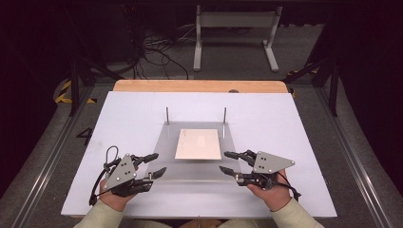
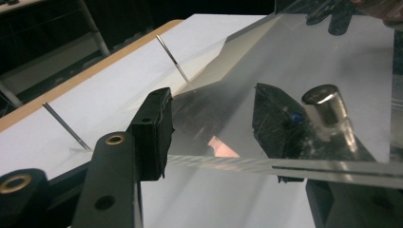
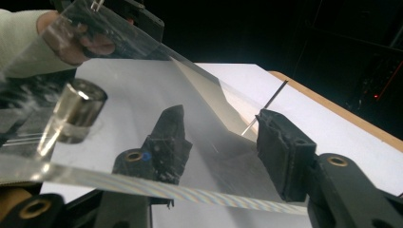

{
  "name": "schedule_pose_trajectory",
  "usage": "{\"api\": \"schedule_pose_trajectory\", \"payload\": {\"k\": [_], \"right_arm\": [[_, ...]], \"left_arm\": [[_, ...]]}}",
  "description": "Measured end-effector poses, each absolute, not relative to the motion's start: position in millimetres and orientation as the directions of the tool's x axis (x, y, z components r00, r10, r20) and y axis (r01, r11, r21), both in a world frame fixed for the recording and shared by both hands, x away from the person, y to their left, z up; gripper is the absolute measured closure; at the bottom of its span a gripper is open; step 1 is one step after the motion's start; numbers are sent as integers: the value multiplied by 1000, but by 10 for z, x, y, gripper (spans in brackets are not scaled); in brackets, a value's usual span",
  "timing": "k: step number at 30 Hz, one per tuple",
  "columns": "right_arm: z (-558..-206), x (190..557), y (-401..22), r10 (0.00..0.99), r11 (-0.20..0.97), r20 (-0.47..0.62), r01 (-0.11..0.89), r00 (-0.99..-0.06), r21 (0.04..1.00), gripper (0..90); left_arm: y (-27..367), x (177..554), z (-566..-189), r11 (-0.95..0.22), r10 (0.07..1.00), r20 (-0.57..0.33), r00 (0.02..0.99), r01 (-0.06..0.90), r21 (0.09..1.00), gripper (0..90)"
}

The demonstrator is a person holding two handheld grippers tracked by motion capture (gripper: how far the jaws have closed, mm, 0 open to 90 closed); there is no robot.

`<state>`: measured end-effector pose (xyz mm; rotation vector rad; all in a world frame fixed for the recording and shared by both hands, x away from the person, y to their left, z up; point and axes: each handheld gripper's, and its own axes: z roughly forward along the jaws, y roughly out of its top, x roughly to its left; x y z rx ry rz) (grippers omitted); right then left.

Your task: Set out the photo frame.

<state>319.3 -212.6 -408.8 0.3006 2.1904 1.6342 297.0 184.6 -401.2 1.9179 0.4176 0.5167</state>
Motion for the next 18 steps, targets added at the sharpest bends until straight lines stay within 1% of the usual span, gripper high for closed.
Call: {"api": "schedule_pose_trajectory", "payload": {"k": [4,7,11,18], "right_arm": [[-4015,3216,-2117,403,311,-187,-58,-896,949,542],[-3962,3248,-2118,409,308,-184,-55,-894,950,548],[-3893,3293,-2119,412,300,-176,-50,-894,953,553],[-3778,3373,-2142,426,281,-176,-55,-888,958,557]], "left_arm": [[1844,2994,-3949,-386,509,171,844,46,921,502],[1837,3017,-3875,-396,516,205,832,19,918,518],[1836,3044,-3839,-379,523,200,829,16,925,529],[1806,3111,-3696,-371,543,217,812,0,929,546]]}}
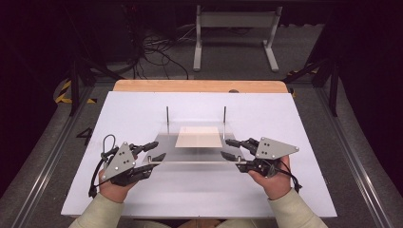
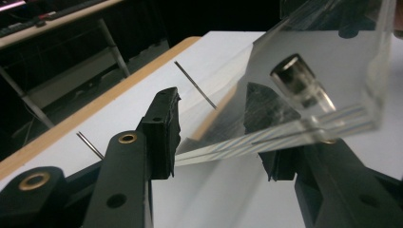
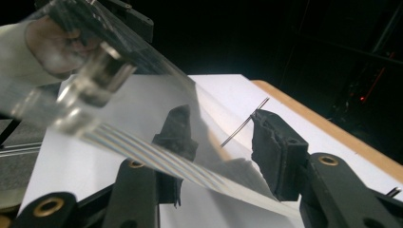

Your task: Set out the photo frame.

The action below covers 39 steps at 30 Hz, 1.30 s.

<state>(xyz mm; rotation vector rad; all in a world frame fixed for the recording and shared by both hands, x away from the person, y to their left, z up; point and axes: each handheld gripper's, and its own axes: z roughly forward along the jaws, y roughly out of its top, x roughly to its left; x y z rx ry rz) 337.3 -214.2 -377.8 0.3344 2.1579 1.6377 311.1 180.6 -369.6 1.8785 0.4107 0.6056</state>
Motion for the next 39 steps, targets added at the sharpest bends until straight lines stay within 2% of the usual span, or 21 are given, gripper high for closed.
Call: {"api": "schedule_pose_trajectory", "payload": {"k": [15,26,35,39], "right_arm": [[-3427,3431,-2158,456,271,-259,-144,-851,952,576],[-3327,3446,-2176,487,255,-283,-175,-827,951,568],[-3174,3323,-2144,539,303,-363,-228,-760,925,558],[-3091,3263,-2147,541,278,-344,-223,-768,934,560]], "left_arm": [[1692,3185,-3409,-355,551,256,794,-55,933,612],[1680,3195,-3306,-333,567,264,780,-76,940,627],[1641,3095,-3185,-326,600,296,743,-111,939,631],[1659,3023,-3120,-310,601,302,740,-133,941,639]]}}
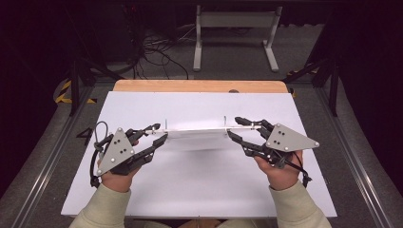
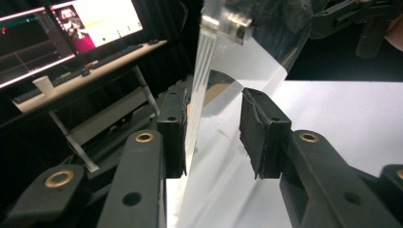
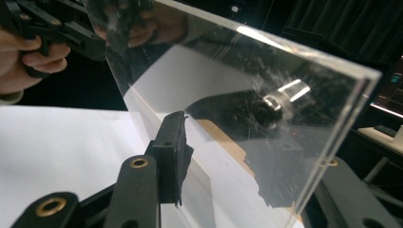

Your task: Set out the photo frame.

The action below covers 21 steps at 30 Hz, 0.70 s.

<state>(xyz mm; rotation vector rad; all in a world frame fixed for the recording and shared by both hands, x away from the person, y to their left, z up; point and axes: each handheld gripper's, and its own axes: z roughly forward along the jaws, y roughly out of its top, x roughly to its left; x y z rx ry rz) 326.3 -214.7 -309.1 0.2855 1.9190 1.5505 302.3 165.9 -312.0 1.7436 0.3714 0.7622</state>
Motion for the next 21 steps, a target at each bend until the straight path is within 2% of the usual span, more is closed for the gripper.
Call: {"api": "schedule_pose_trajectory", "payload": {"k": [11,21], "right_arm": [[-2902,3076,-2195,555,238,-300,-198,-776,951,561],[-2765,2871,-2242,561,231,-253,-145,-788,962,562]], "left_arm": [[1653,2870,-2966,-259,600,256,758,-119,958,652],[1636,2688,-2806,-252,585,193,788,-50,967,658]]}}
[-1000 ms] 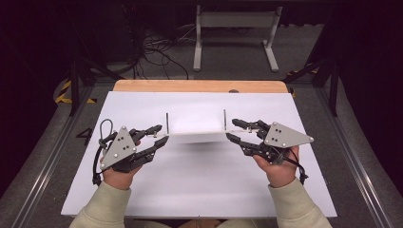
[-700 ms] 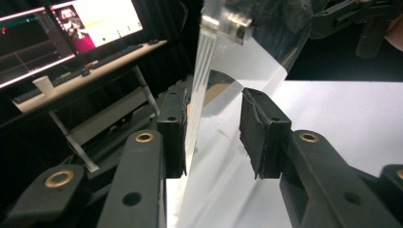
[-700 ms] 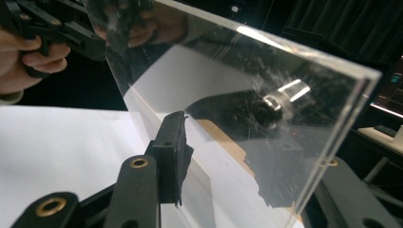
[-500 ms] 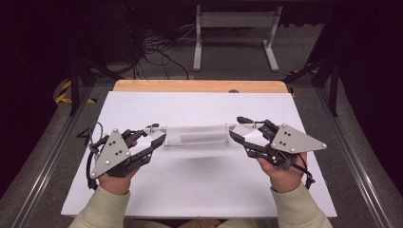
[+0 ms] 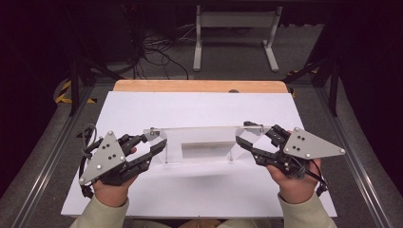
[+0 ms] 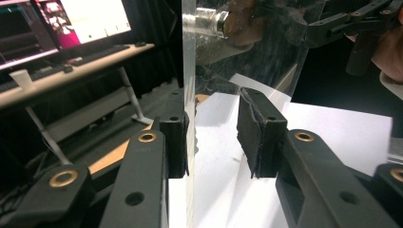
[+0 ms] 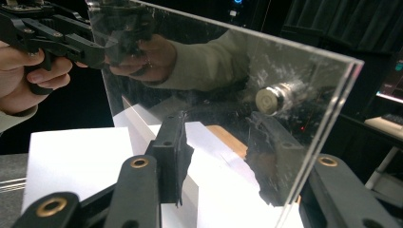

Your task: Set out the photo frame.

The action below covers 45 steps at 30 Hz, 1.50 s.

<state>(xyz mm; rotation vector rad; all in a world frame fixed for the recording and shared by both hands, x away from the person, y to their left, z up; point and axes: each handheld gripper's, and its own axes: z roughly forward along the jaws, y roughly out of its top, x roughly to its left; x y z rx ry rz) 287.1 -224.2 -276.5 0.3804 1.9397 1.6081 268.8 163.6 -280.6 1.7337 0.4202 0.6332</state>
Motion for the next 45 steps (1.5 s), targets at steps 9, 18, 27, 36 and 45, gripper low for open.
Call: {"api": "schedule_pose_trajectory", "payload": {"k": [9,18,27,36,45], "right_arm": [[-2600,2646,-2279,569,227,-245,-136,-785,964,580],[-2586,2637,-2329,568,181,-169,-78,-806,980,582],[-2652,2730,-2319,562,157,-158,-82,-812,984,569],[-2756,2852,-2326,567,128,-135,-75,-813,989,559],[-2862,2999,-2342,585,167,-130,-38,-801,985,547]], "left_arm": [[1636,2665,-2761,-216,541,108,834,14,976,660],[1622,2707,-2768,-186,523,58,850,47,981,661],[1622,2747,-2799,-178,536,74,841,27,984,635],[1642,2818,-2881,-170,581,74,811,32,985,496],[1733,2924,-2968,-175,611,47,790,76,982,485]]}}
